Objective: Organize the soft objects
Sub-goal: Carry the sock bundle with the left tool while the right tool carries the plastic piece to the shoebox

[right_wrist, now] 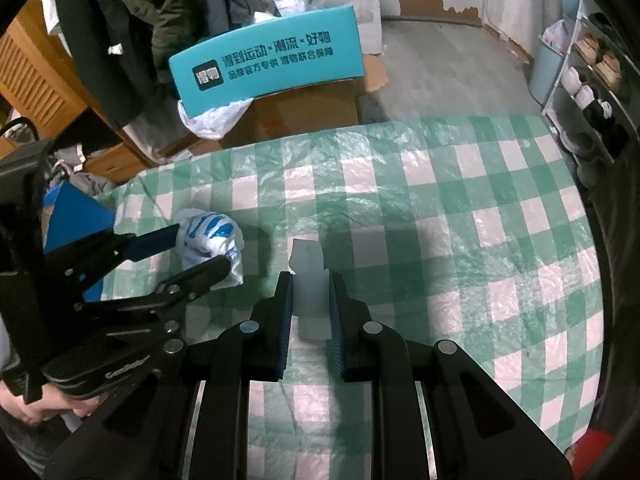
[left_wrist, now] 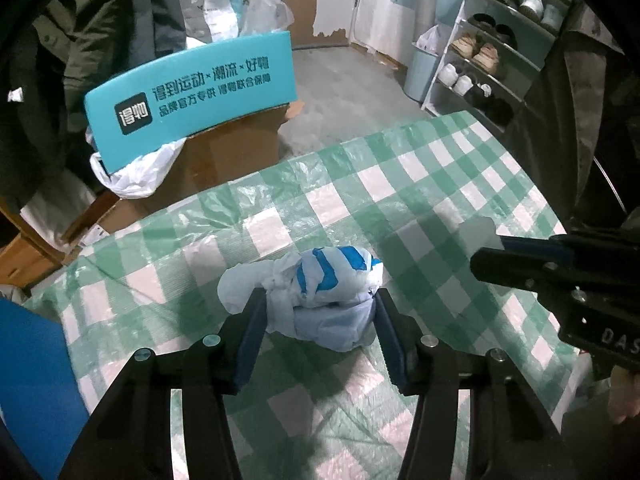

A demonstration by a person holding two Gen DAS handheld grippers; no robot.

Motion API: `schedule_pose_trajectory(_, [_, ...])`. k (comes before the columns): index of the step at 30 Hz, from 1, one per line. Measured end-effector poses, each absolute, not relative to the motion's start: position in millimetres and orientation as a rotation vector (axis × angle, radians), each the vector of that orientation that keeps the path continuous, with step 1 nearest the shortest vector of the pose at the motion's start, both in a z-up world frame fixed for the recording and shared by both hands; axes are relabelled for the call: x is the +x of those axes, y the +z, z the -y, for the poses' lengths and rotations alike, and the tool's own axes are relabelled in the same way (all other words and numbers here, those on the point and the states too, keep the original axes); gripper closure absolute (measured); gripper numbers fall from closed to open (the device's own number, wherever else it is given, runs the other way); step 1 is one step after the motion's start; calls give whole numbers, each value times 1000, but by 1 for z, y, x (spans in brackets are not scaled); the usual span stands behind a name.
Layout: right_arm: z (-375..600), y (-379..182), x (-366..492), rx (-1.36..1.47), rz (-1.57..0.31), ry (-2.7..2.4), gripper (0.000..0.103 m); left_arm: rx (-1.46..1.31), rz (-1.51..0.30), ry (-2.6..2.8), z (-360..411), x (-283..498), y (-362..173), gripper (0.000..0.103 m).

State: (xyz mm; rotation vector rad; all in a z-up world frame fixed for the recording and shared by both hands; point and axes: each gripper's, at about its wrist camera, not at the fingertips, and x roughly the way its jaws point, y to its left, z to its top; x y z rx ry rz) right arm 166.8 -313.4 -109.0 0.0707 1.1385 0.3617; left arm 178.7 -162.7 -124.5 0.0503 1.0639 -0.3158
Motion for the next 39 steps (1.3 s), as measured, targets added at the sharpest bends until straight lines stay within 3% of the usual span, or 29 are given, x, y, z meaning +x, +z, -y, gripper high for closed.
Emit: schedule_pose_trajectory(39, [238,-29,95,-26,-1004,519,87,-38,-989,-208,79,76,-36,49])
